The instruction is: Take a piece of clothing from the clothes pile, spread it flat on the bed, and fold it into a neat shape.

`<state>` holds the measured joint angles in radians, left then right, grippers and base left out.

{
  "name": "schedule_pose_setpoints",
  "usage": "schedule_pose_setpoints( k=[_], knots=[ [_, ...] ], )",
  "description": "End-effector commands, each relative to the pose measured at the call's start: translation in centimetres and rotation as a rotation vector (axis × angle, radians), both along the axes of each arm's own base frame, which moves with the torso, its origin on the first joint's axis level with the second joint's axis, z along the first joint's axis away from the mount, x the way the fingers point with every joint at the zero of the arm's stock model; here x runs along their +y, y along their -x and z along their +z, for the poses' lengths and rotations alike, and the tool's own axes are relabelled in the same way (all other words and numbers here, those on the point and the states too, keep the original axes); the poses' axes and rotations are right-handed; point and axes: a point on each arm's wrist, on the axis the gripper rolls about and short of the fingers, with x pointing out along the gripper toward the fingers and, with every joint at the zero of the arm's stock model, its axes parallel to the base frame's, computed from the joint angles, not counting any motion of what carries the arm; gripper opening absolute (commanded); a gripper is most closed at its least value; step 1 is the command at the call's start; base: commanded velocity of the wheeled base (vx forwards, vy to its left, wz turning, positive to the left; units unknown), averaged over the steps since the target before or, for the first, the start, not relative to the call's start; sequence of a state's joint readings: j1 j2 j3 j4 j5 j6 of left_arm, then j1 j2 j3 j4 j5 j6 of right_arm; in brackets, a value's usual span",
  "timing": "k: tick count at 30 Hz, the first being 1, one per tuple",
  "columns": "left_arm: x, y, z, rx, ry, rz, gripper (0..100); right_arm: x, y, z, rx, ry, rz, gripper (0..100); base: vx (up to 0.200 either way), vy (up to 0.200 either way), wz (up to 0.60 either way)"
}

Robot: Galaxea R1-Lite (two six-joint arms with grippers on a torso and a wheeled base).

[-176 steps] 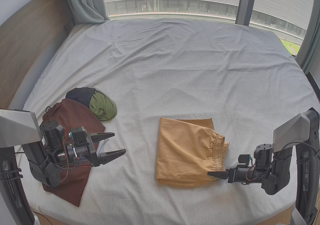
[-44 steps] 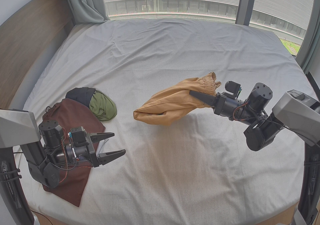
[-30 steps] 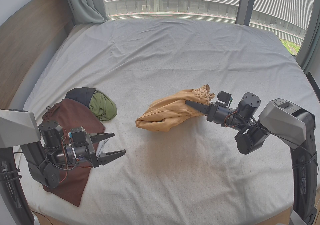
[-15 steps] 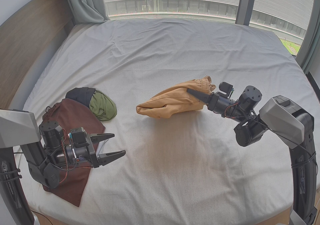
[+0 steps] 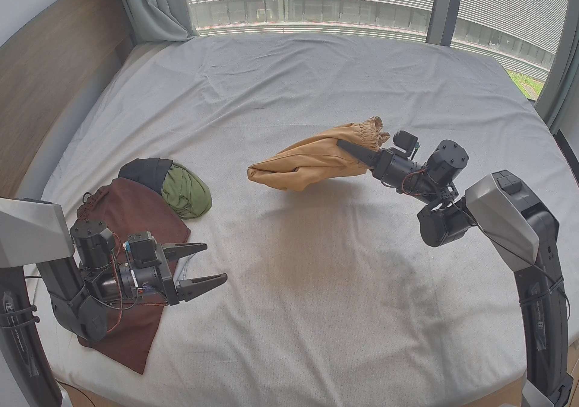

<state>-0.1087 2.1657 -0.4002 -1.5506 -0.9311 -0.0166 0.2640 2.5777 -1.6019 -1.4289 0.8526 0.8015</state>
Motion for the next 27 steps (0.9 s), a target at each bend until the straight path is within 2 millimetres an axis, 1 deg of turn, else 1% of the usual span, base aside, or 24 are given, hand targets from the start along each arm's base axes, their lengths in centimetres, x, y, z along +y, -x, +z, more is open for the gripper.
schedule_pose_setpoints(
  k=[1,5,9,13,18,20,22,27],
  knots=[
    [0.0,0.0,0.0,0.000,0.000,0.000,100,0.1,-0.9,-2.3,0.051,0.008,0.001,0,0.000,0.000,0.00],
    [0.0,0.0,0.1,-0.003,0.000,0.001,100,0.1,-0.9,-5.2,0.108,0.021,0.000,0,0.000,0.000,0.00],
    [0.0,0.0,0.1,-0.004,0.001,0.000,100,-0.2,0.6,-7.4,0.185,0.043,0.004,0,0.000,0.000,0.00],
    [0.0,0.0,0.1,-0.004,0.001,0.000,100,-0.5,2.5,-8.6,0.224,0.058,0.004,0,0.000,0.000,0.00],
    [0.0,0.1,0.7,-0.022,0.004,0.000,100,-0.8,4.5,-11.4,0.283,0.126,-0.008,0,0.000,0.000,0.00],
    [0.0,0.2,0.8,-0.022,0.005,0.000,100,-0.7,4.9,-12.3,0.301,0.143,-0.014,0,0.000,0.000,0.00],
    [0.0,0.2,0.8,-0.023,0.005,0.000,100,-0.3,5.2,-12.8,0.310,0.150,-0.021,0,0.000,0.000,0.00],
    [0.0,0.2,0.9,-0.025,0.006,0.000,100,-0.3,5.3,-14.3,0.342,0.155,-0.042,0,0.000,0.000,0.00]
  ],
)
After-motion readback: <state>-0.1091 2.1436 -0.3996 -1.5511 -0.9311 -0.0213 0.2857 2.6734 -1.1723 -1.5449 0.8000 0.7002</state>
